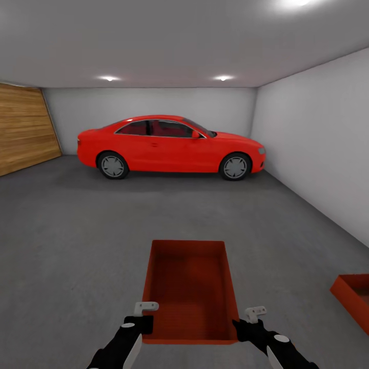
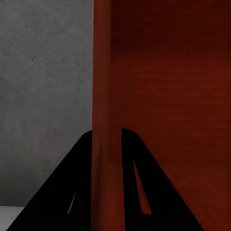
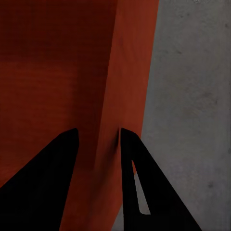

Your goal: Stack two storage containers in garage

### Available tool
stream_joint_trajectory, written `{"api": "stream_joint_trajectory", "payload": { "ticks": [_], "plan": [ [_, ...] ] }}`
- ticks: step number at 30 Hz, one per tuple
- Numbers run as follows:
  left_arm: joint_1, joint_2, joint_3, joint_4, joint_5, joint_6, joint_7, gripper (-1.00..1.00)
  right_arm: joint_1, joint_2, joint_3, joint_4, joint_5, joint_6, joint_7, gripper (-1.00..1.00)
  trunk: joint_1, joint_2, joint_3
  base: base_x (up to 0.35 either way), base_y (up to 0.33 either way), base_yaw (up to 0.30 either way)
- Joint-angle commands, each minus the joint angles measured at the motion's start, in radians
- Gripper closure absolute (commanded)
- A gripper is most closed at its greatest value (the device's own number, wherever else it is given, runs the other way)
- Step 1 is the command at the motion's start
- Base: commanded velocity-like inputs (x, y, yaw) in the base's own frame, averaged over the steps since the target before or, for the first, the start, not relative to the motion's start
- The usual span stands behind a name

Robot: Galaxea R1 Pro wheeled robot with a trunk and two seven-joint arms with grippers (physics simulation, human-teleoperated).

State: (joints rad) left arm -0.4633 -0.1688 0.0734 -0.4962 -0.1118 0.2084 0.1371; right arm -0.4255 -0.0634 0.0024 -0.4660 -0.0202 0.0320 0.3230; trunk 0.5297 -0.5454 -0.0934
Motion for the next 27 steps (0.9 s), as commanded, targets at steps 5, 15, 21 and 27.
{"api": "stream_joint_trajectory", "payload": {
  "ticks": [5,15,21,27],
  "plan": [
    [-0.002,-0.001,0.052,-0.039,-0.009,0.008,0.002,1.0,0.001,-0.001,0.01,-0.002,0.014,0.003,0.002,1.0,0.001,-0.002,-0.002,0.084,0.0,0.0],
    [-0.002,-0.002,0.052,-0.039,-0.009,0.008,0.002,1.0,0.001,-0.001,0.009,-0.002,0.014,0.003,0.001,1.0,0.001,-0.002,-0.002,0.003,0.0,0.0],
    [-0.002,-0.003,0.052,-0.039,-0.009,0.008,0.002,1.0,0.001,-0.001,0.008,-0.002,0.014,0.003,0.001,1.0,0.001,-0.002,-0.002,0.0,0.0,0.0],
    [-0.002,-0.002,0.052,-0.039,-0.009,0.008,0.002,1.0,0.001,-0.001,0.008,-0.002,0.014,0.003,0.001,1.0,0.001,-0.002,-0.002,0.191,0.0,0.0]
  ]
}}
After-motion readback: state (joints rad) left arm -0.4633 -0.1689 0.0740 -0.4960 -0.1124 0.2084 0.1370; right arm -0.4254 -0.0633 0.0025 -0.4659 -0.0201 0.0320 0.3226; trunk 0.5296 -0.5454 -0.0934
